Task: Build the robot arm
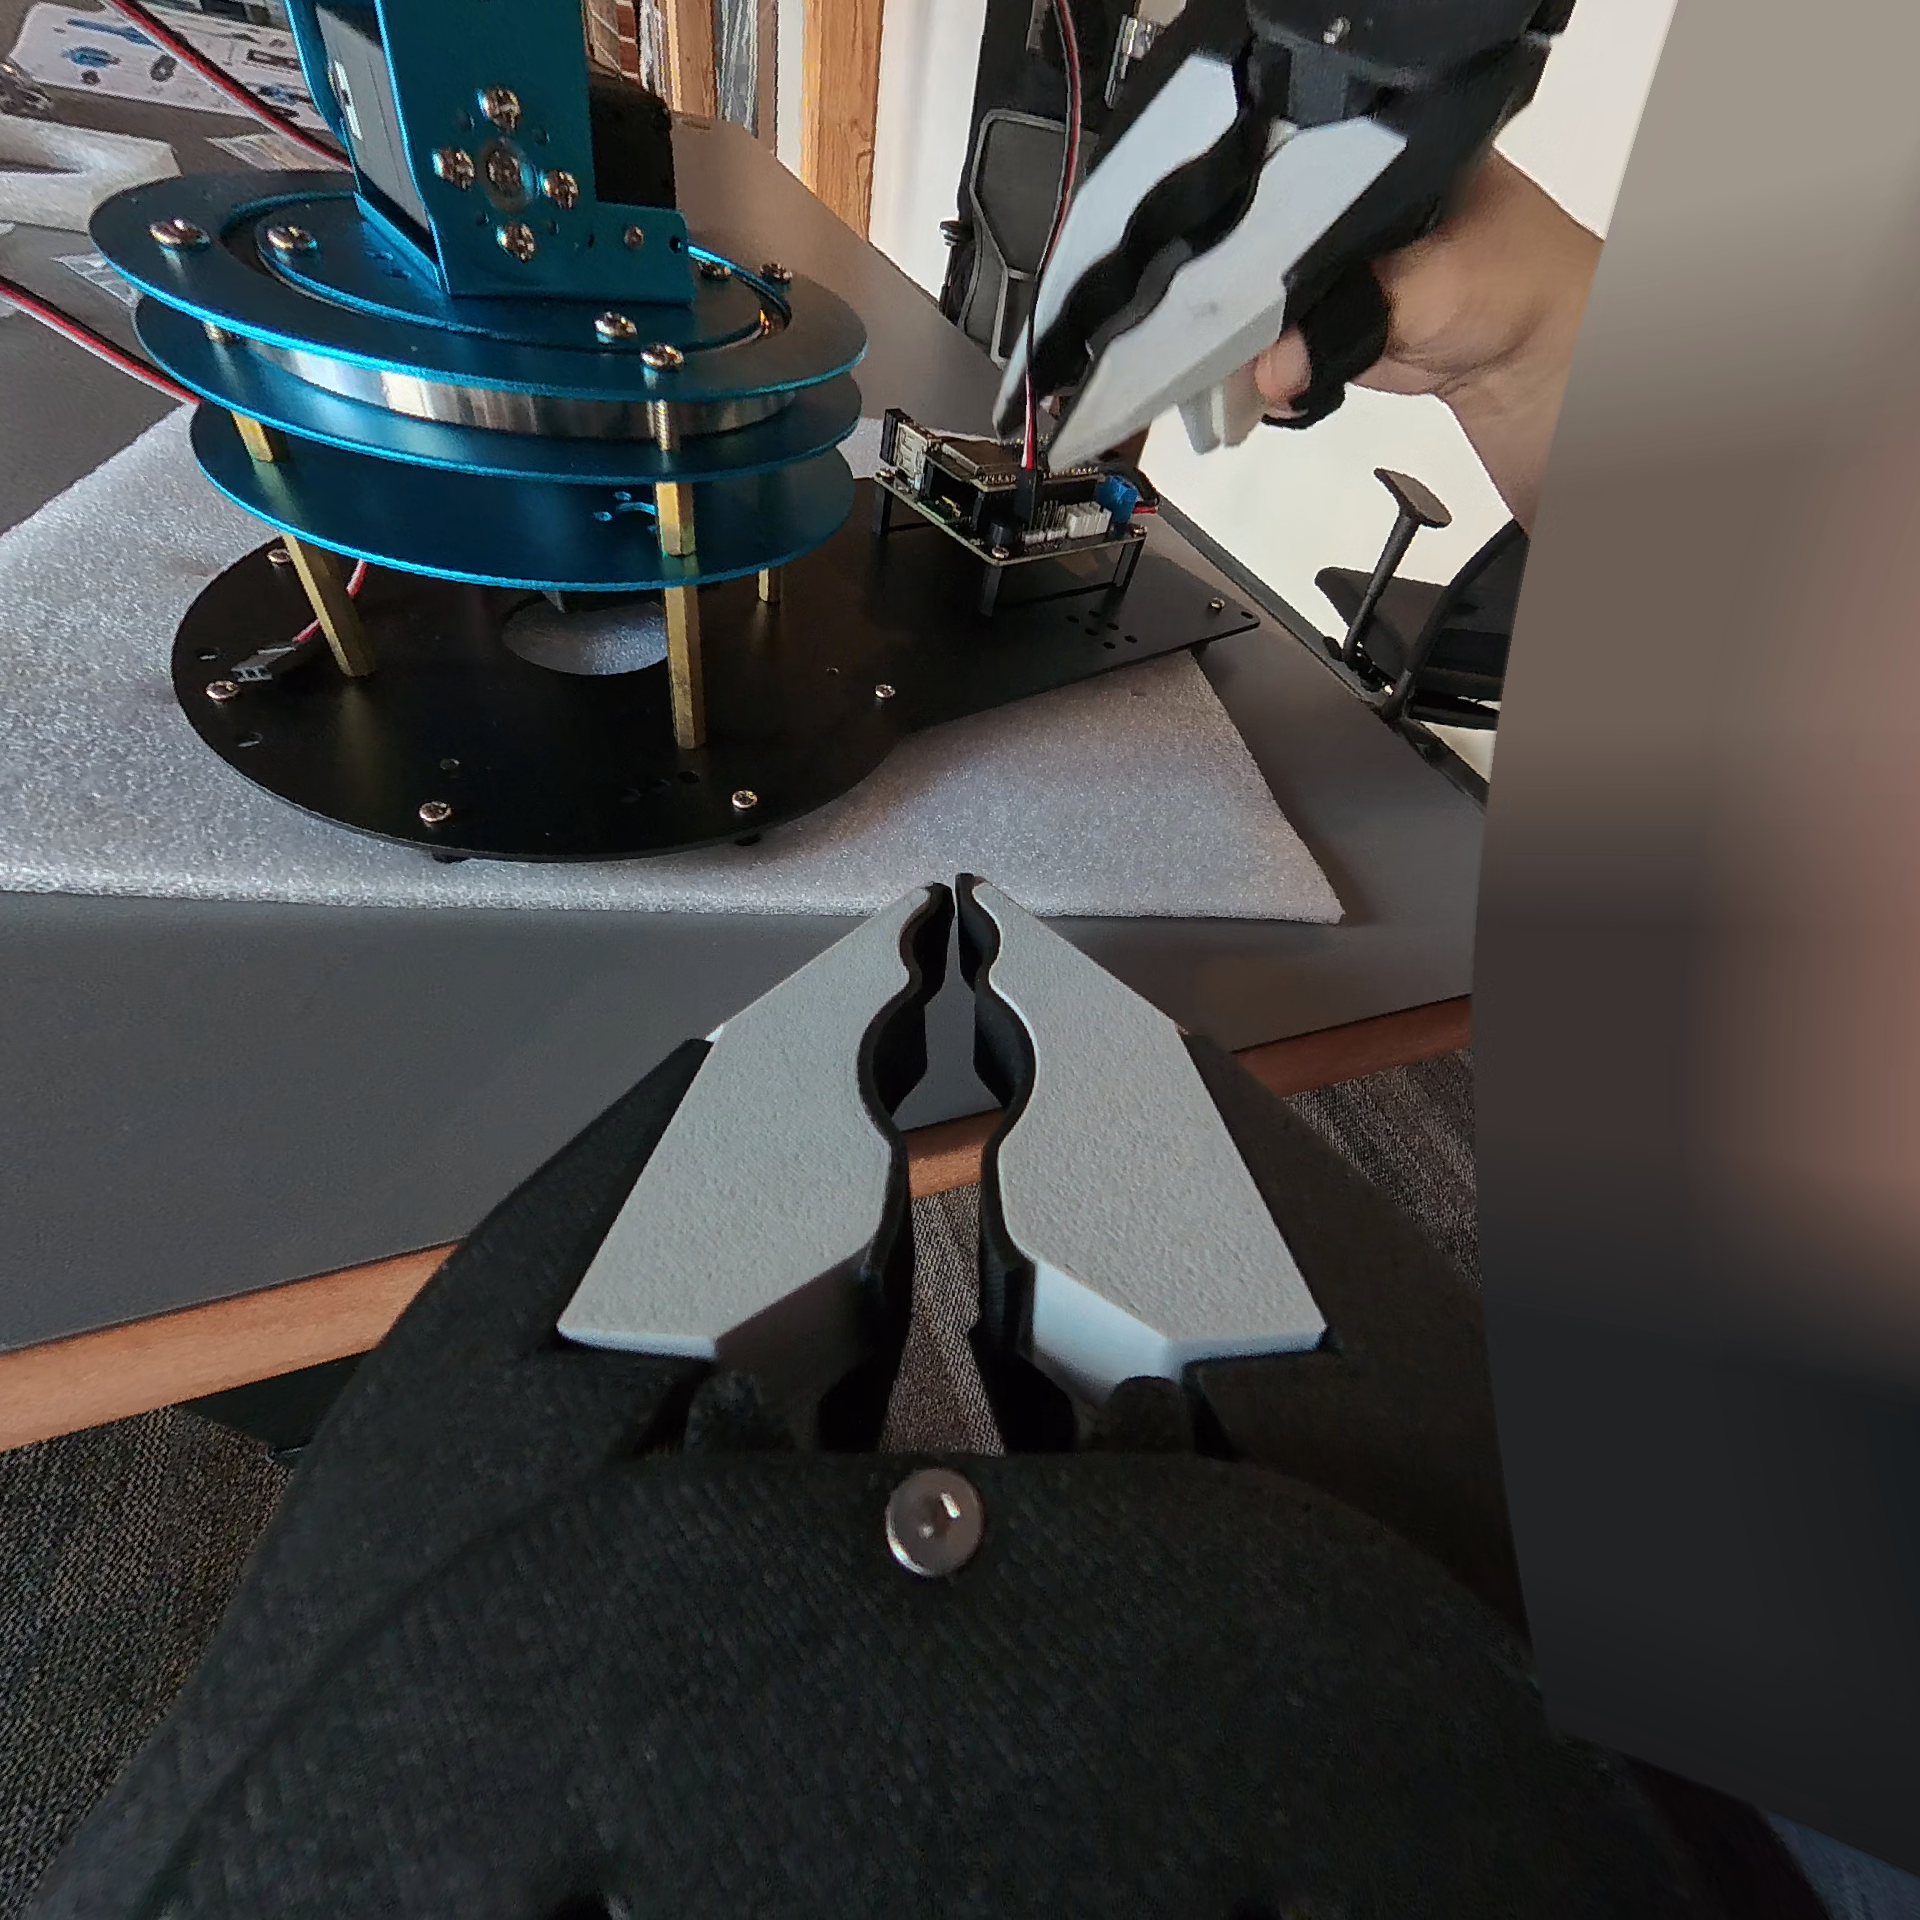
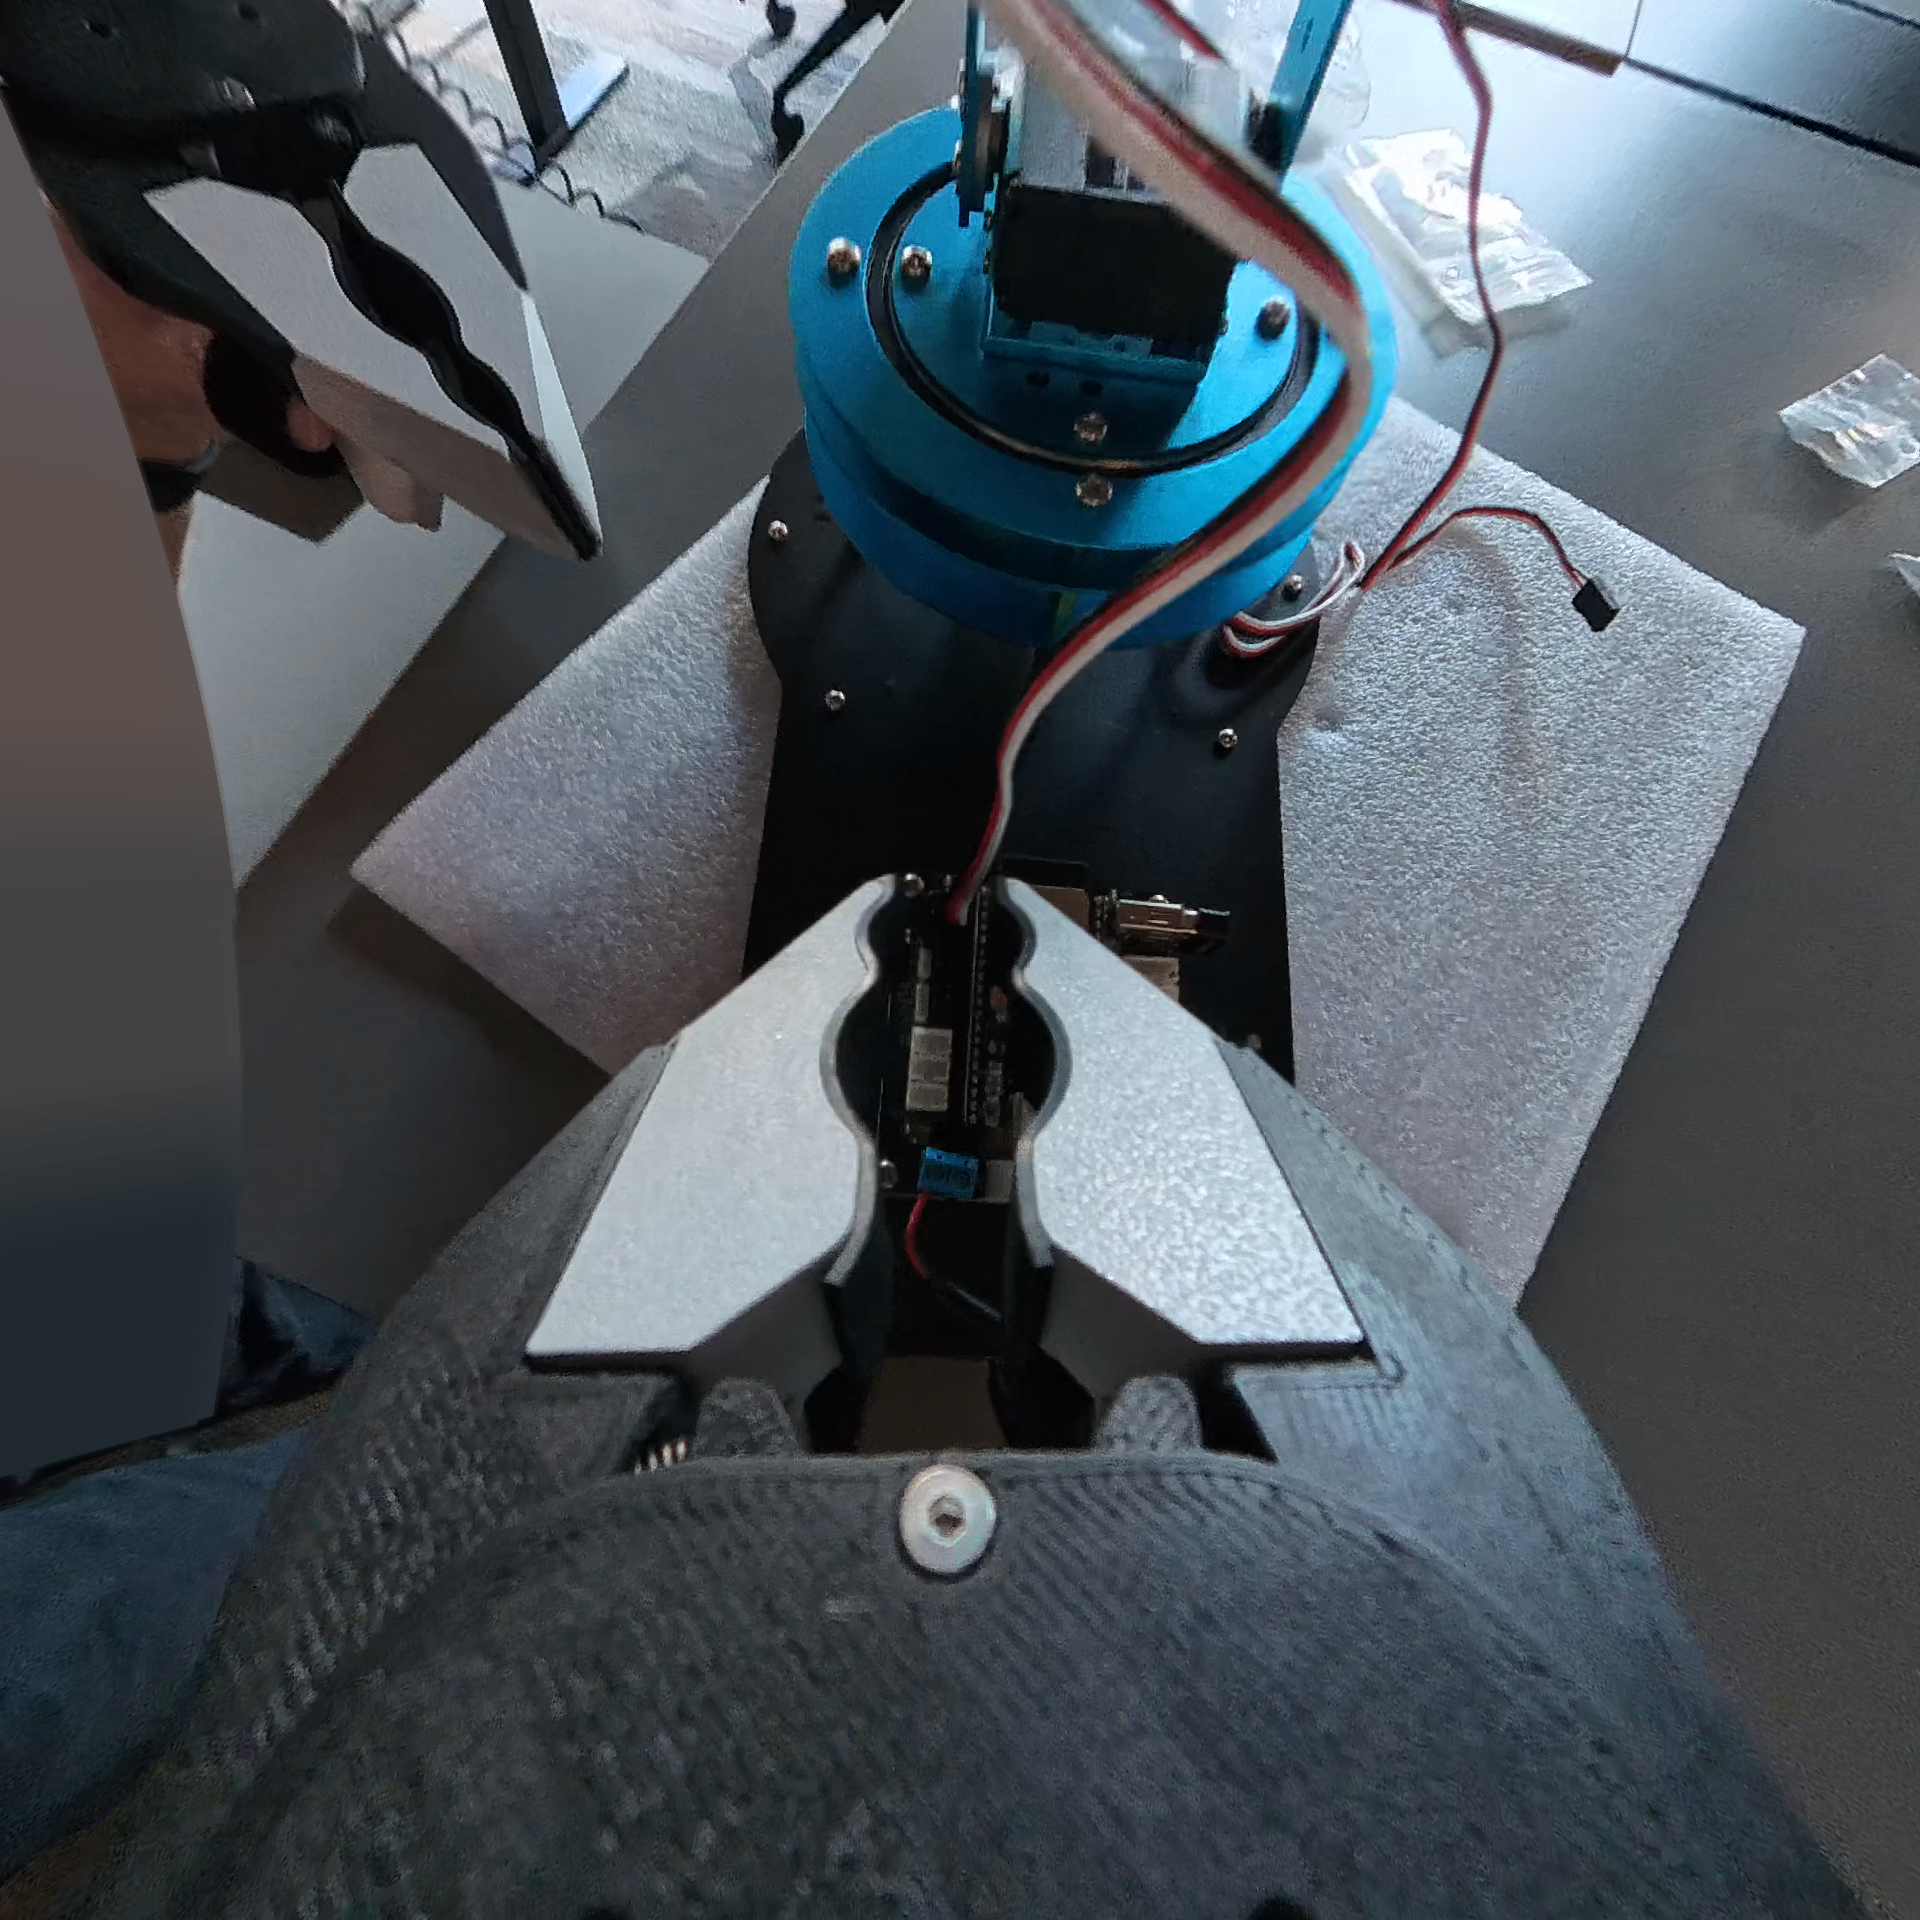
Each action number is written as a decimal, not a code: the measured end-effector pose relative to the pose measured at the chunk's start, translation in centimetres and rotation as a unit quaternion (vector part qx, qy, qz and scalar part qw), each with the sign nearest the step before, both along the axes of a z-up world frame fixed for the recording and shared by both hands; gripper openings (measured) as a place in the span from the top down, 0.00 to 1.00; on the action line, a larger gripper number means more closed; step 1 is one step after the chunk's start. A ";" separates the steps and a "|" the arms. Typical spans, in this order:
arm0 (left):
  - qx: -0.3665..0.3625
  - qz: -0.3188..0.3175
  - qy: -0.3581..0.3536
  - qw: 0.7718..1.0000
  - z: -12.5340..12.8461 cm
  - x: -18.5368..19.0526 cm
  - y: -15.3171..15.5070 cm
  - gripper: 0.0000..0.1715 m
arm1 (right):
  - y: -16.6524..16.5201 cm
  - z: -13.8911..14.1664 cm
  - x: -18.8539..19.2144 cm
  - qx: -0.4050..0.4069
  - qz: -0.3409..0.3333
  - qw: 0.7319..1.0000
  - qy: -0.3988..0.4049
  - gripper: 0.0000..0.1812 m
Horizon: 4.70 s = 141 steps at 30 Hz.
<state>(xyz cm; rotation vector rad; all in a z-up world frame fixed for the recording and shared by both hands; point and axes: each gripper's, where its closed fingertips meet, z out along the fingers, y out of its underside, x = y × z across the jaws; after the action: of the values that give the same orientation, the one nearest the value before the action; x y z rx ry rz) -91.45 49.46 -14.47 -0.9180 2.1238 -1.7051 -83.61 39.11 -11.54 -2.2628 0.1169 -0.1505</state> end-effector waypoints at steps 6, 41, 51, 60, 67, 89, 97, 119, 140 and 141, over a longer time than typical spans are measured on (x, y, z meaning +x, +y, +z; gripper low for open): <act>0.000 0.001 -0.001 1.000 0.0 -0.1 0.1 1.00 | 0.1 0.3 0.2 -0.009 -0.003 1.000 -0.006 0.94; -0.004 0.001 -0.003 1.000 0.1 0.0 0.2 1.00 | -0.5 -0.6 0.0 -0.038 -0.003 0.999 -0.021 0.96; -0.003 0.001 -0.002 1.000 0.0 0.1 0.1 1.00 | -0.5 -0.6 0.0 -0.031 -0.001 0.999 -0.026 0.95; -0.004 0.000 -0.003 1.000 0.1 0.0 0.0 1.00 | -0.5 -0.7 0.0 -0.034 -0.001 0.999 -0.036 0.95; -0.004 0.001 -0.003 1.000 0.1 0.0 0.0 1.00 | -0.5 -0.7 0.0 -0.031 -0.003 0.999 -0.039 0.95; -0.003 0.003 -0.006 1.000 0.4 -0.2 0.1 1.00 | -0.6 0.1 0.3 -0.056 0.008 0.997 0.061 0.91; -0.001 0.003 -0.003 1.000 0.2 0.0 0.2 1.00 | -0.3 -0.1 0.0 -0.051 0.015 0.995 0.090 0.97; 0.001 0.002 -0.002 1.000 0.2 0.1 0.2 1.00 | -0.5 -0.6 0.1 -0.081 0.009 0.995 0.064 0.93; 0.001 0.004 -0.003 1.000 0.3 0.1 0.3 1.00 | -0.3 -0.3 -0.1 -0.067 0.008 0.997 0.037 0.93; 0.002 0.004 -0.003 1.000 0.2 0.1 0.3 1.00 | -0.2 -0.3 -0.1 -0.067 0.008 0.997 0.035 0.93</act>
<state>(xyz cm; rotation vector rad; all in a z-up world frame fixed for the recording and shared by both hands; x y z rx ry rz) -91.33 49.72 -14.23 -0.9166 2.1166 -1.6977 -83.68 38.89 -11.84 -2.4032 0.1303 -0.0727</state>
